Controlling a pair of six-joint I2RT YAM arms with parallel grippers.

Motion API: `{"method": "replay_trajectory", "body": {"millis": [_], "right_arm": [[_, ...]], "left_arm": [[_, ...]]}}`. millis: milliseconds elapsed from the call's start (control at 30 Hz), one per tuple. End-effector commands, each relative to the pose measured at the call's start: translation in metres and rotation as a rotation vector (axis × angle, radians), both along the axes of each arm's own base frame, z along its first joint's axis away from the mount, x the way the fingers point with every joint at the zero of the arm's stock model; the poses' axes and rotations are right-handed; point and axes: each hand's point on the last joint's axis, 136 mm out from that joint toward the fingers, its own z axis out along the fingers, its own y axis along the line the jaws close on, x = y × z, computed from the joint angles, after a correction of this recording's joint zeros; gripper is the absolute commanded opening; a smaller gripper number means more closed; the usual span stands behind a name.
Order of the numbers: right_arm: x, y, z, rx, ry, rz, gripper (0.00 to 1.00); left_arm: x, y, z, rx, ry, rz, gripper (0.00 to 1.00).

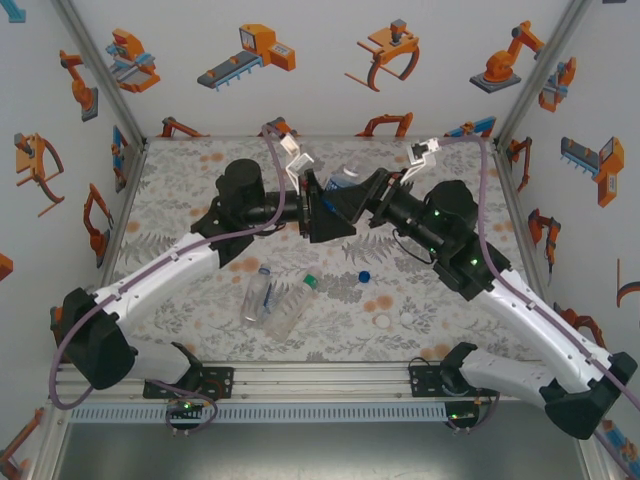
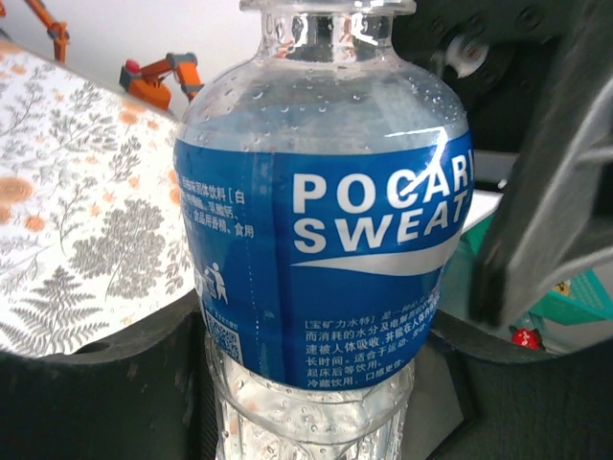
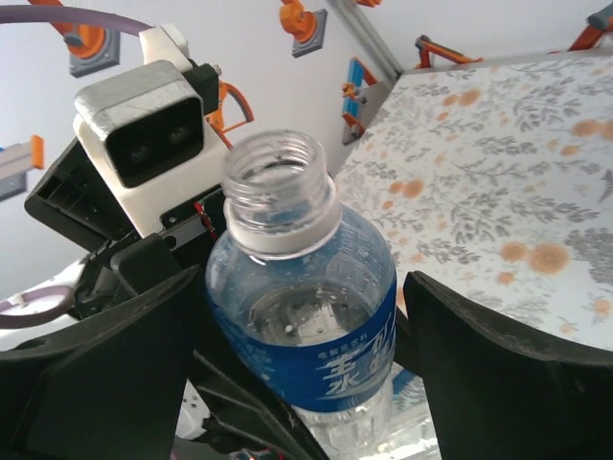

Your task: Screw on the bottle caps

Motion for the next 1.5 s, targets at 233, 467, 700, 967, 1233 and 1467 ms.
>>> {"method": "replay_trajectory", "body": {"millis": [233, 467, 700, 967, 1233, 1467], "right_arm": [[-0.012, -0.023, -0.004, -0.137, -0.050, -0.030, 0.80], [-0.014, -0.007, -0.038, -0.210, 0.022, 0.063, 0.75], [0.000, -0.033, -0.133, -0.464, 0.248, -0.041, 0.71], [-0.003, -0.063, -0.252, -0.749, 0.518, -0.113, 0.65], [-0.032, -0.091, -0.313, -0.851, 0.748, -0.151, 0.58], [-0.059, -0.110, -0.338, -0.866, 0.854, -0.175, 0.58]], "left_arm": [[0.014, 0.054, -0.010, 0.050, -0.063, 0.160, 0.24], [0.005, 0.064, -0.034, 0.142, -0.061, 0.140, 0.07], [0.006, 0.071, -0.063, 0.257, -0.041, 0.168, 0.00], [0.015, 0.073, -0.082, 0.307, -0.018, 0.210, 0.00], [0.014, 0.074, -0.082, 0.302, -0.010, 0.214, 0.00], [0.017, 0.072, -0.085, 0.286, 0.003, 0.220, 0.00]]}}
